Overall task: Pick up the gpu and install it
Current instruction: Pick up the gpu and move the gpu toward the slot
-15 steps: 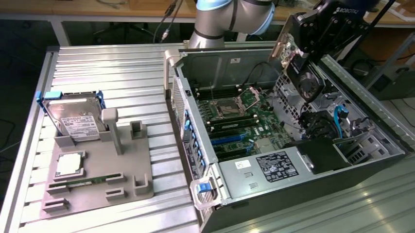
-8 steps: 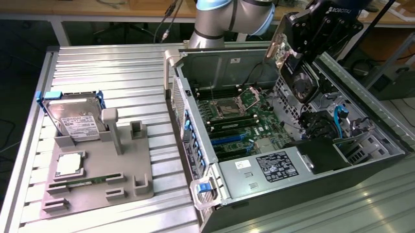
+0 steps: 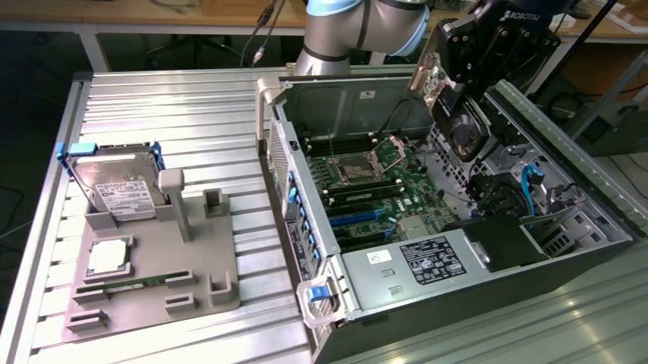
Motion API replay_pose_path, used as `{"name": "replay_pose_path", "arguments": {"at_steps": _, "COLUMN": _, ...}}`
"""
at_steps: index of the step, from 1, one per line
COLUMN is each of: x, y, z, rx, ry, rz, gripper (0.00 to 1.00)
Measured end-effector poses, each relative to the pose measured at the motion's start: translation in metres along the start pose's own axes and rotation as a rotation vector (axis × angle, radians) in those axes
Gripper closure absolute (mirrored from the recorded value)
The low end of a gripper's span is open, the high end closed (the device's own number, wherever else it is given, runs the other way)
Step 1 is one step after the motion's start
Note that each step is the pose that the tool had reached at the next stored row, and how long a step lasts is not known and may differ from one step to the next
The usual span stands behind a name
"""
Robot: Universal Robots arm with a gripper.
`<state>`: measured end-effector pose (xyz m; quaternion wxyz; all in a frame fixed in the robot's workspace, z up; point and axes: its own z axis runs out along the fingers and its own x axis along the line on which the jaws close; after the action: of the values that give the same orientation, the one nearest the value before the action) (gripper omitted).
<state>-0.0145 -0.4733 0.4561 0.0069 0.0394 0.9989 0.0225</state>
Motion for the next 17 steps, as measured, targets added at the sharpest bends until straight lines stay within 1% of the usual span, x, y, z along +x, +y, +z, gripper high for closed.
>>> {"name": "replay_pose_path", "arguments": {"at_steps": 3, "x": 0.011, "y": -0.0009, "z": -0.0002, "rx": 0.0002, "ry": -0.0001, "rz": 0.0, "gripper": 0.73}}
{"name": "replay_pose_path", "arguments": {"at_steps": 4, "x": 0.013, "y": -0.001, "z": -0.0002, "rx": 0.0003, "ry": -0.0001, "rz": 0.0, "gripper": 0.73}}
{"name": "replay_pose_path", "arguments": {"at_steps": 7, "x": 0.026, "y": -0.0021, "z": -0.0004, "rx": 0.0005, "ry": -0.0001, "rz": 0.0, "gripper": 0.73}}
{"name": "replay_pose_path", "arguments": {"at_steps": 9, "x": 0.033, "y": -0.0023, "z": -0.0005, "rx": 0.0005, "ry": 0.0, "rz": 0.0, "gripper": 0.73}}
{"name": "replay_pose_path", "arguments": {"at_steps": 10, "x": 0.02, "y": 0.0032, "z": -0.0001, "rx": 0.001, "ry": -0.0001, "rz": 0.001, "gripper": 0.73}}
{"name": "replay_pose_path", "arguments": {"at_steps": 17, "x": 0.02, "y": 0.0034, "z": -0.0001, "rx": 0.0011, "ry": -0.0001, "rz": 0.001, "gripper": 0.73}}
